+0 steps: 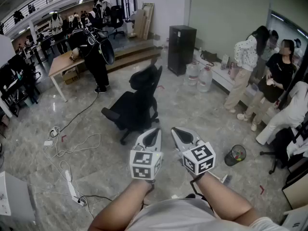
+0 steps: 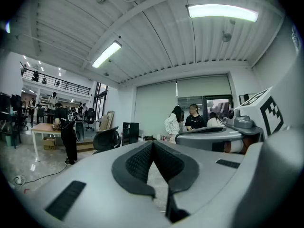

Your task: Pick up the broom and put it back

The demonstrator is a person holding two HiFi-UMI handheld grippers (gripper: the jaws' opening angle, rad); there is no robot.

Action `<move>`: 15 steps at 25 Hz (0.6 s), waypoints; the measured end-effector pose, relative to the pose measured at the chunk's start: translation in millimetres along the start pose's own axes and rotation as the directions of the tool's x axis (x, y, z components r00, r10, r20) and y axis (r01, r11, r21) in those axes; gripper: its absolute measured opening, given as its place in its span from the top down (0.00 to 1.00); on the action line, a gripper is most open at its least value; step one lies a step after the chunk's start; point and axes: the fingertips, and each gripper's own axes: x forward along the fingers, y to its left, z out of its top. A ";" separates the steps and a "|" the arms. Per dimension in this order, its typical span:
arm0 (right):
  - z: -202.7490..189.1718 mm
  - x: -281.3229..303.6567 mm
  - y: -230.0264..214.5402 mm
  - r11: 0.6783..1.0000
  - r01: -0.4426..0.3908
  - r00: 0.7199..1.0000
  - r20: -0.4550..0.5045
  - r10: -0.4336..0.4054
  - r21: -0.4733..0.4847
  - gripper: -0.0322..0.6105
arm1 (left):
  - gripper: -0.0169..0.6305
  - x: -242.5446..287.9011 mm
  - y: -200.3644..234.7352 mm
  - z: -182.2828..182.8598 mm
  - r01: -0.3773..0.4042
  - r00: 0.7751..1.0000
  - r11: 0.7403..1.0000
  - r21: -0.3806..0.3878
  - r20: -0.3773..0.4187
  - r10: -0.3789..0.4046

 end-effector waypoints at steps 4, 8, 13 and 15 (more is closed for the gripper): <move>-4.9 3.6 3.2 1.000 0.004 1.000 0.002 -0.004 0.004 0.95 | 0.97 -1.7 5.6 -5.6 -0.001 1.000 1.000 -0.002 0.002 0.001; -4.2 2.8 -2.8 1.000 0.002 1.000 0.011 -0.002 0.019 0.95 | 0.97 3.3 4.6 -9.0 0.004 1.000 1.000 -0.013 -0.007 -0.004; -11.1 5.6 -20.9 0.999 0.018 1.000 -0.002 -0.018 0.034 0.95 | 0.97 22.2 2.9 -15.6 0.013 1.000 1.000 -0.019 -0.025 -0.014; -15.6 8.3 -31.9 0.999 0.024 1.000 -0.007 -0.024 0.042 0.95 | 0.97 33.9 2.3 -19.5 0.015 0.999 1.000 -0.021 -0.035 -0.016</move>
